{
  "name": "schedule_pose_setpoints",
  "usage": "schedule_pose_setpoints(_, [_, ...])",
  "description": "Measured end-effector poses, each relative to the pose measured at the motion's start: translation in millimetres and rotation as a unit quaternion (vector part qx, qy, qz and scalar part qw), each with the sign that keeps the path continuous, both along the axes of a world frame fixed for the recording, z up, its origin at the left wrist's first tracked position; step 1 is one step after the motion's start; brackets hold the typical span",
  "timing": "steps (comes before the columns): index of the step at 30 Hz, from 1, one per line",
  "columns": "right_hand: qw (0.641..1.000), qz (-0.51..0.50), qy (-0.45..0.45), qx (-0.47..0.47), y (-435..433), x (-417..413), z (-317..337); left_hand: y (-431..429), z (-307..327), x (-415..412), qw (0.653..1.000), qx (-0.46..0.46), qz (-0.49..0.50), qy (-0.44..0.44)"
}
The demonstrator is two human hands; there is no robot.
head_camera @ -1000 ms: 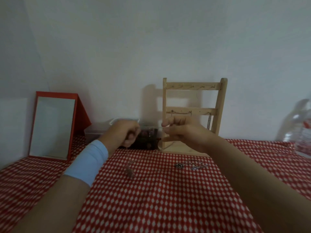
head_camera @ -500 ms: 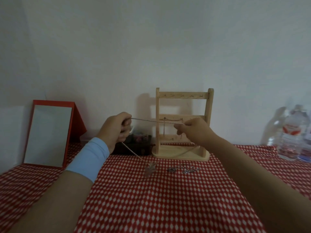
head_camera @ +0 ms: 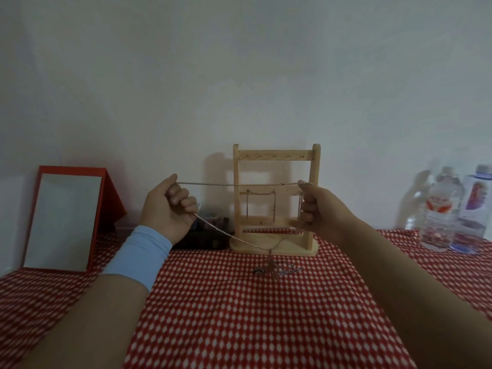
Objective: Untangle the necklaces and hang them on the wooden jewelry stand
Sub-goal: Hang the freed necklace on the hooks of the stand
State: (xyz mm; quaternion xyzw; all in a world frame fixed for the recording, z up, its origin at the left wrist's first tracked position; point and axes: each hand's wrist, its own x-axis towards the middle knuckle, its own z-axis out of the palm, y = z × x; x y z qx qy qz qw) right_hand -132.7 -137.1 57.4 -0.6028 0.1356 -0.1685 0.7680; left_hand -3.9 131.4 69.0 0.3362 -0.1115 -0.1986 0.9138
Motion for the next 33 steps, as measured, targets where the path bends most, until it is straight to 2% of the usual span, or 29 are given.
schedule_pose_setpoints(2, [1.000, 0.014, -0.002, -0.020, 2, -3, 4, 0, 2, -4, 0.999, -0.007, -0.039, -0.027])
schedule_pose_setpoints(6, [0.990, 0.011, 0.019, -0.137, 12, -7, 18, -6, 12, -14, 0.990, 0.002, -0.110, -0.091])
schedule_pose_setpoints(8, [0.975, -0.005, 0.022, -0.223, 21, -7, 26, -15, 22, -20, 0.988, -0.026, -0.116, -0.094])
schedule_pose_setpoints(10, [0.943, -0.025, 0.016, -0.330, 33, -7, 32, -27, 32, -27, 0.987, -0.041, -0.110, -0.107])
schedule_pose_setpoints(12, [0.915, -0.028, -0.009, -0.402, 45, -5, 37, -41, 38, -37, 0.980, 0.003, -0.119, -0.161])
schedule_pose_setpoints(15, [0.889, -0.058, -0.045, -0.452, 59, -1, 46, -59, 42, -48, 0.948, 0.144, -0.106, -0.265])
schedule_pose_setpoints(18, [0.882, -0.115, -0.038, -0.455, 61, 0, 52, -63, 48, -49, 0.937, 0.171, -0.132, -0.274])
schedule_pose_setpoints(20, [0.885, -0.118, -0.040, -0.448, 59, 1, 55, -64, 50, -49, 0.925, 0.198, -0.161, -0.282])
schedule_pose_setpoints(24, [0.935, -0.042, -0.054, -0.348, 62, 3, 59, -71, 48, -50, 0.880, 0.269, -0.210, -0.330])
schedule_pose_setpoints(26, [0.953, 0.009, -0.059, -0.298, 56, 4, 61, -73, 50, -48, 0.862, 0.293, -0.195, -0.364])
schedule_pose_setpoints(31, [0.953, 0.059, -0.070, -0.288, 39, 0, 63, -68, 62, -43, 0.839, 0.328, -0.165, -0.402])
schedule_pose_setpoints(33, [0.946, 0.072, -0.041, -0.314, 34, -5, 63, -65, 64, -38, 0.834, 0.348, -0.140, -0.405])
